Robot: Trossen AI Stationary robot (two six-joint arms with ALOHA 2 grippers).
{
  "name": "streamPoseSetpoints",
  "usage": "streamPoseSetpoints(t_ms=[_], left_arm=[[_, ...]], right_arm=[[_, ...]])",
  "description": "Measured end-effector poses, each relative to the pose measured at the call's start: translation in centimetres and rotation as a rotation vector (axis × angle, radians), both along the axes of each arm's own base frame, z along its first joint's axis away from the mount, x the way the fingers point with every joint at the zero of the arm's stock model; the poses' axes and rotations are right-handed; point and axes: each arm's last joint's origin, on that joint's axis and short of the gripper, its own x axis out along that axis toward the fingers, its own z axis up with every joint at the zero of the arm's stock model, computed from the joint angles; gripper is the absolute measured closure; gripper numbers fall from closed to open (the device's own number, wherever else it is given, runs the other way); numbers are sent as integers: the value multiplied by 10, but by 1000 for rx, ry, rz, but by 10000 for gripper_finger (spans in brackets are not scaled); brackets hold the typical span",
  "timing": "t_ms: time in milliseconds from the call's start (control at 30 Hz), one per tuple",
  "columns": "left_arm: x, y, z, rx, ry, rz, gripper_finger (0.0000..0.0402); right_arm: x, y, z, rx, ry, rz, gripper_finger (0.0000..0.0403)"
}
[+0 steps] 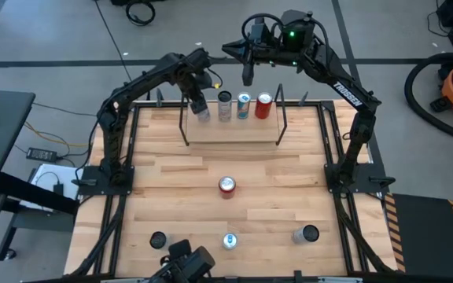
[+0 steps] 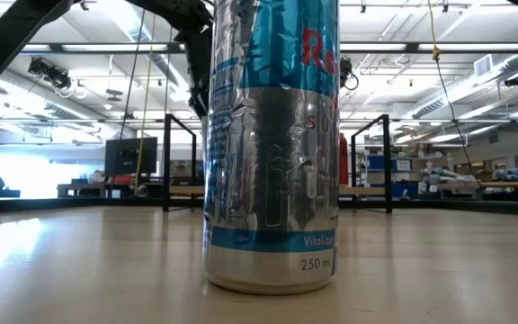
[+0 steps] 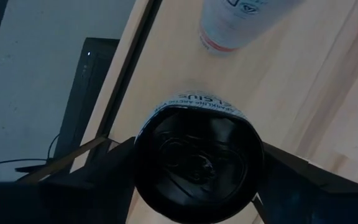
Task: Place canned beverage on shelf
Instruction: Put the top white and blue soda can on the shelf
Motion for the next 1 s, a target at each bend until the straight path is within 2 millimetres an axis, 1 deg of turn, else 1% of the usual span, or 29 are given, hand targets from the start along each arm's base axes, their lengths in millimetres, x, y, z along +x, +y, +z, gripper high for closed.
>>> streamPoseSetpoints(t_ms=[467,767,1000], left_arm=[[0,-1,0,0,12,-31,111],[4,3,-6,1,17,-28,110],[4,4,-12,-9,43,-34,89]], right_arm=[[0,0,0,0,-1,0,372],[0,0,0,0,-1,0,372],[0,0,0,0,-1,0,372]])
